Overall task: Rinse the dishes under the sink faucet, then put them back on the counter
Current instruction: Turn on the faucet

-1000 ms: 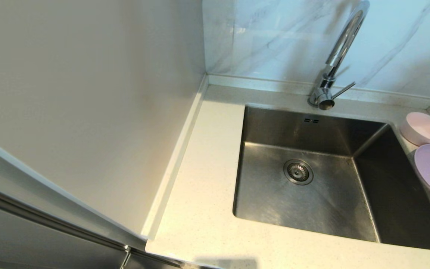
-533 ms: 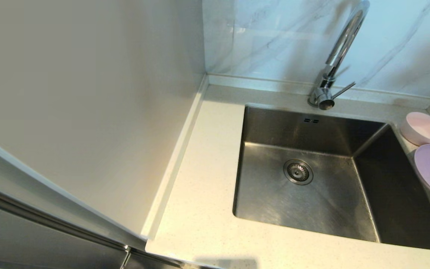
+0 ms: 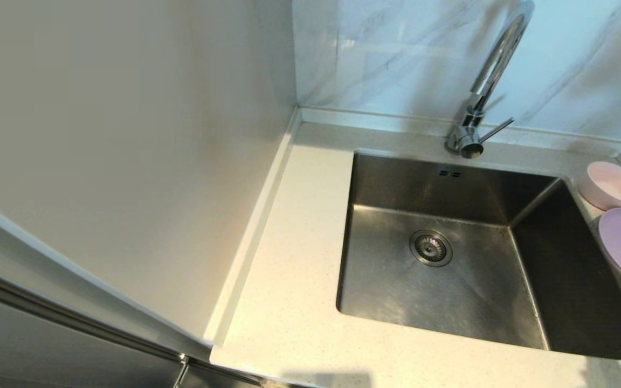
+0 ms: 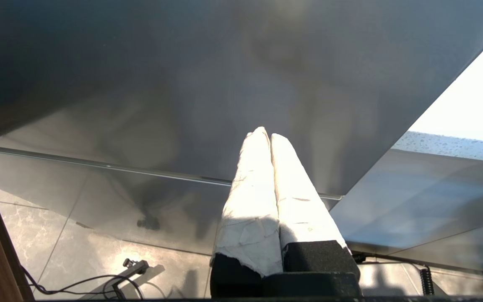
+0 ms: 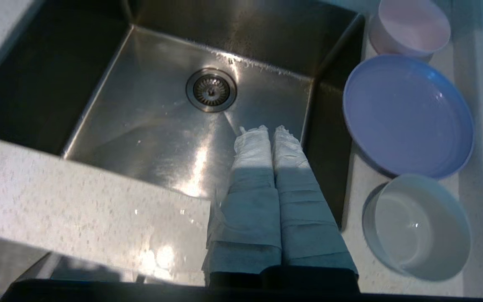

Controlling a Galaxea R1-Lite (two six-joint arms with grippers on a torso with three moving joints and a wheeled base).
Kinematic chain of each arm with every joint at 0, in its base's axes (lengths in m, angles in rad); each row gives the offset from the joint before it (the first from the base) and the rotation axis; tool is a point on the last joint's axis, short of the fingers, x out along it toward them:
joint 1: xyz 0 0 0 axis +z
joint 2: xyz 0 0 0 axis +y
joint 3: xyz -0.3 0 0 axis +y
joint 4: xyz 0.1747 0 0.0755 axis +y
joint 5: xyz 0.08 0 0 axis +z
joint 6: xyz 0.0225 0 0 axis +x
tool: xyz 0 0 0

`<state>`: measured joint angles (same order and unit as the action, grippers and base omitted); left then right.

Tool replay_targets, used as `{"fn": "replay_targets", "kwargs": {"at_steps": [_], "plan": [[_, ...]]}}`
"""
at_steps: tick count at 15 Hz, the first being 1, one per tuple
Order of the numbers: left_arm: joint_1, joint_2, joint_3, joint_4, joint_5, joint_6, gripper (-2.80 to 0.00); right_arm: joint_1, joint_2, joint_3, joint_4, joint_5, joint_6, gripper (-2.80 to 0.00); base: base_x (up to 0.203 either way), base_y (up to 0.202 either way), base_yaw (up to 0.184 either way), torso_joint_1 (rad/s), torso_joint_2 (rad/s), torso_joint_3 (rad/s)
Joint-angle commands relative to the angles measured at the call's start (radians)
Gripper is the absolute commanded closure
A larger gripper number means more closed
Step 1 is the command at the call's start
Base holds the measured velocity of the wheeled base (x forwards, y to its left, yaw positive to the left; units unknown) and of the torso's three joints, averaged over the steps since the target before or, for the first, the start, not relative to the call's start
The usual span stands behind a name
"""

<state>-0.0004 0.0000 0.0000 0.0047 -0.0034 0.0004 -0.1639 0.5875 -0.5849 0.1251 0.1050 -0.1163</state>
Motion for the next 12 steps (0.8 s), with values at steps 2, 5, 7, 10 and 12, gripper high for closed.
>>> {"fn": "replay_targets", "kwargs": {"at_steps": [2, 5, 7, 10, 12], "plan": [[0.000, 0.000, 0.000, 0.000, -0.001, 0.000, 0.00, -0.013, 0.259, -0.266, 0.084, -0.003, 0.057, 0.00, 0.000, 0.000, 0.000, 0.000, 0.00, 0.000], [0.000, 0.000, 0.000, 0.000, 0.000, 0.000, 0.00, -0.015, 0.406, -0.529, 0.198, -0.018, 0.239, 0.00, 0.000, 0.000, 0.000, 0.000, 0.00, 0.000], [0.000, 0.000, 0.000, 0.000, 0.000, 0.000, 0.00, -0.015, 0.520, -0.723, 0.303, -0.049, 0.388, 0.00, 0.000, 0.000, 0.000, 0.000, 0.00, 0.000], [0.000, 0.000, 0.000, 0.000, 0.000, 0.000, 0.00, -0.045, 0.756, -1.010, 0.511, -0.075, 0.601, 0.00, 0.000, 0.000, 0.000, 0.000, 0.00, 0.000], [0.000, 0.000, 0.000, 0.000, 0.000, 0.000, 0.00, -0.109, 0.910, -1.132, 0.604, -0.046, 0.691, 0.00, 0.000, 0.000, 0.000, 0.000, 0.00, 0.000]]}}
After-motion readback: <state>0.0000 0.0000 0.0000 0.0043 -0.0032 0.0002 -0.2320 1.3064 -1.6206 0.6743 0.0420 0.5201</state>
